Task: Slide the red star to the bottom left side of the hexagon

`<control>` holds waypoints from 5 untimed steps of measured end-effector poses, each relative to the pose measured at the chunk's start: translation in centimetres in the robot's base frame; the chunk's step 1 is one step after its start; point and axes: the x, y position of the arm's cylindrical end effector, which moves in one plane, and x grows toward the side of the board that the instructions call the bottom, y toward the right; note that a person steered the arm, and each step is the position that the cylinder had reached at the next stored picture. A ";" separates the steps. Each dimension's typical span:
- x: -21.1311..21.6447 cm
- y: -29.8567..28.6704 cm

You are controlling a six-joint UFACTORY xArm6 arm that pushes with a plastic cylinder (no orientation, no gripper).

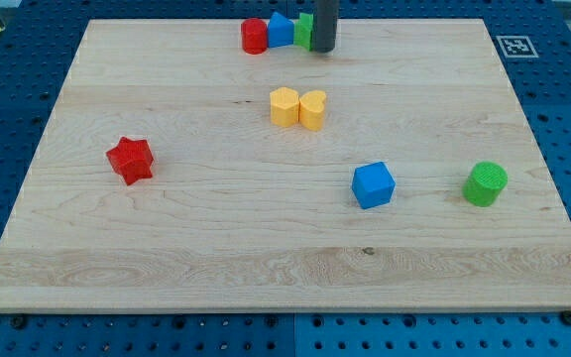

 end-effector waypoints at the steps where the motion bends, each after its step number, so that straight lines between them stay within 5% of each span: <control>1: 0.9 1.4; 3: 6.7 -4.2; 5: 9.0 -23.9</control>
